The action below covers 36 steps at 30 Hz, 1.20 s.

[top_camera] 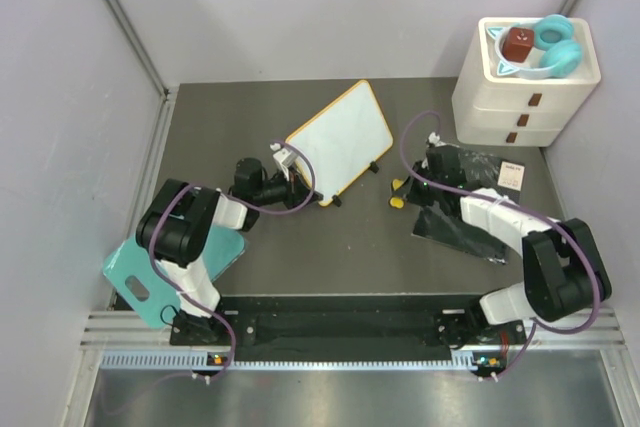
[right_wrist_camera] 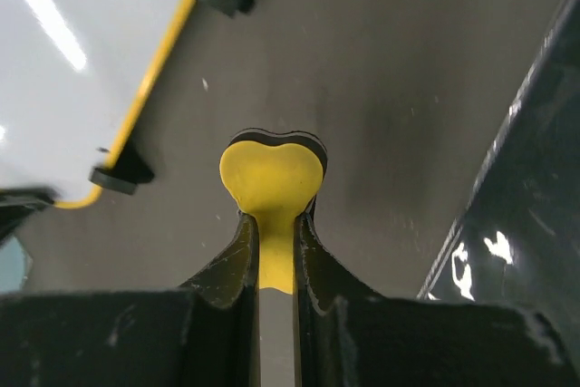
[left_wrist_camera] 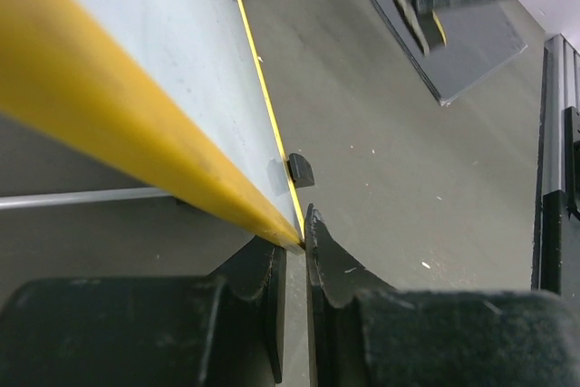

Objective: Erase the whiteboard

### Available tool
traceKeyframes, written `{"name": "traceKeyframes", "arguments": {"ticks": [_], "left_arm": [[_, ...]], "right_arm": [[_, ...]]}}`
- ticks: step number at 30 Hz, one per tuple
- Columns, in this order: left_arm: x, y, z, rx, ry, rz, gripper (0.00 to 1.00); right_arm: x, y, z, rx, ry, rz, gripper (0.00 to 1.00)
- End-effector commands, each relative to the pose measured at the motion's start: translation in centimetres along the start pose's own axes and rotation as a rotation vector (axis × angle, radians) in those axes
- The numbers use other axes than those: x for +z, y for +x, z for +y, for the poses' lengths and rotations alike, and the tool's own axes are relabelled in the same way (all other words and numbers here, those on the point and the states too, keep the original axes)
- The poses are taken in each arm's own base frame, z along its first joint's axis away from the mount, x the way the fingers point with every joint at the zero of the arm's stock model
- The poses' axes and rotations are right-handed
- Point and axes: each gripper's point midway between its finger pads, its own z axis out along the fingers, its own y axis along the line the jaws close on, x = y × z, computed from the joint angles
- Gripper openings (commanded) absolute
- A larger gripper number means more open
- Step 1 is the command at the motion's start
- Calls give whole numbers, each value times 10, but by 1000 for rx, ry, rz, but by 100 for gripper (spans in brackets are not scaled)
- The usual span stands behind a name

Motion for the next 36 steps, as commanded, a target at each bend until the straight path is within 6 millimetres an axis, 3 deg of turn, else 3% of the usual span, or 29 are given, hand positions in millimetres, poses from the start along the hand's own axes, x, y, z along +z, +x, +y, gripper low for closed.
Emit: {"name": "traceKeyframes", "arguments": {"ticks": [1, 9, 14, 15, 17, 19, 24, 32, 36], "left_arm": [[-9, 48, -34, -137, 96, 156, 0], [-17, 52, -39, -164, 66, 133, 0], [-14, 52, -36, -172, 65, 149, 4], [-14, 52, -36, -175, 64, 152, 7], [-13, 51, -35, -168, 64, 153, 13], [-14, 52, -35, -165, 58, 160, 18], [-14, 51, -32, -159, 40, 161, 27], [-15, 51, -32, -152, 34, 153, 27], [-18, 49, -35, -146, 30, 137, 29]], "right_arm": [[-13, 12, 5, -25, 13, -24, 0], [2, 64, -1, -42, 53, 100, 0], [10, 79, -4, -32, 66, 123, 0], [11, 80, -1, -38, 57, 121, 14], [13, 83, -4, -37, 66, 123, 25], [15, 83, -4, -36, 67, 122, 39], [16, 80, -5, -35, 74, 111, 50], [13, 68, -2, -51, 82, 71, 54], [9, 46, 2, -72, 97, -2, 55]]}}
